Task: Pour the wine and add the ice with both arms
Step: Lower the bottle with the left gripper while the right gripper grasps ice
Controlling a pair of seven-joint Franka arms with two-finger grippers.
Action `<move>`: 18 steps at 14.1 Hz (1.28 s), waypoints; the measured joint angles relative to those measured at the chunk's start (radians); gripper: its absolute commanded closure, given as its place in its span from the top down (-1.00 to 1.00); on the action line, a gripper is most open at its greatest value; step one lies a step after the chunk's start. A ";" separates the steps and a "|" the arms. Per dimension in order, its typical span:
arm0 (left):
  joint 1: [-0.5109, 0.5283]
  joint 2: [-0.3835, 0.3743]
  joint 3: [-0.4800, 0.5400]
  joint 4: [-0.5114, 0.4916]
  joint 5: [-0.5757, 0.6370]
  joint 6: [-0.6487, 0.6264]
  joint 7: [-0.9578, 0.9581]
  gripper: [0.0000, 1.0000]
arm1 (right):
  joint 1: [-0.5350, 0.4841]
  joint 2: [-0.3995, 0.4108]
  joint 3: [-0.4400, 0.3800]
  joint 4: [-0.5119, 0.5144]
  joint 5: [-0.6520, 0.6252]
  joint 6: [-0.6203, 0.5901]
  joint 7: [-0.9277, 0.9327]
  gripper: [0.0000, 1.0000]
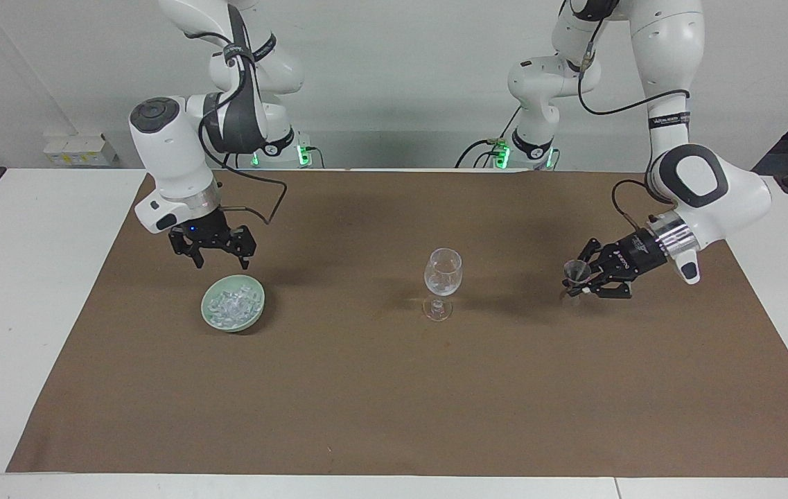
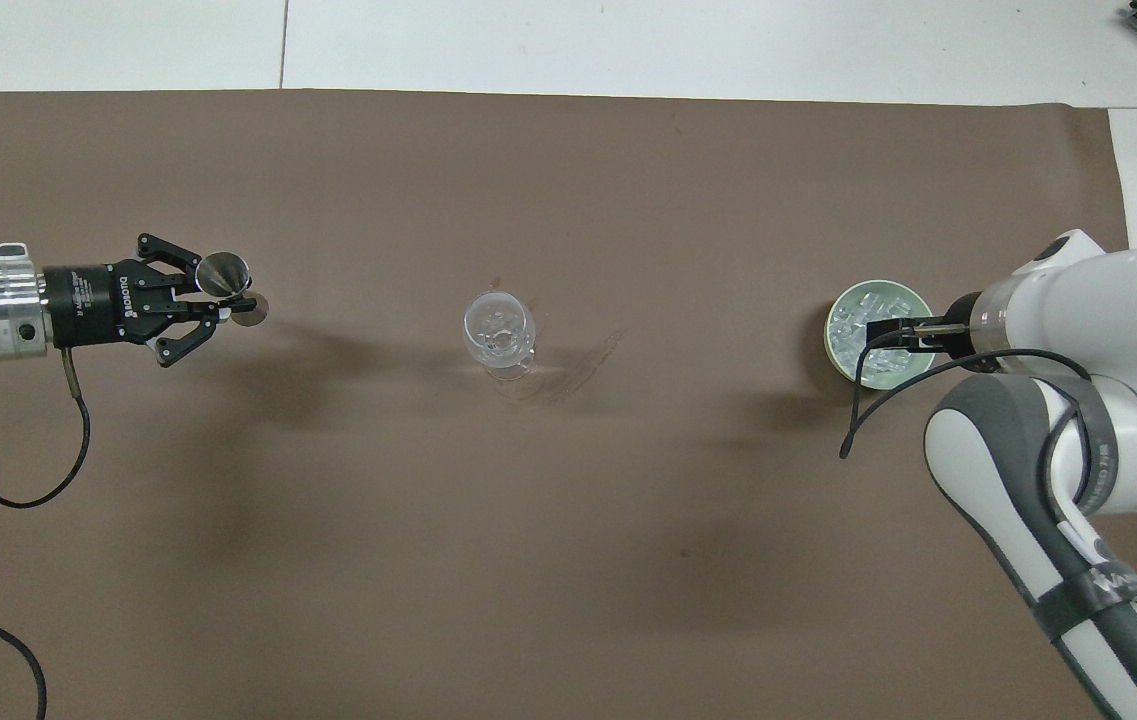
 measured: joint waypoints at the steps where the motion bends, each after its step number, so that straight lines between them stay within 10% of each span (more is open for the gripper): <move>1: 0.014 0.003 0.000 -0.012 -0.012 -0.003 0.003 -1.00 | -0.008 0.008 0.000 -0.009 0.000 0.020 -0.010 0.99; 18: 0.183 0.112 -0.005 -0.116 -0.175 -0.084 0.236 -1.00 | -0.022 0.134 0.004 -0.029 0.000 0.244 -0.049 0.27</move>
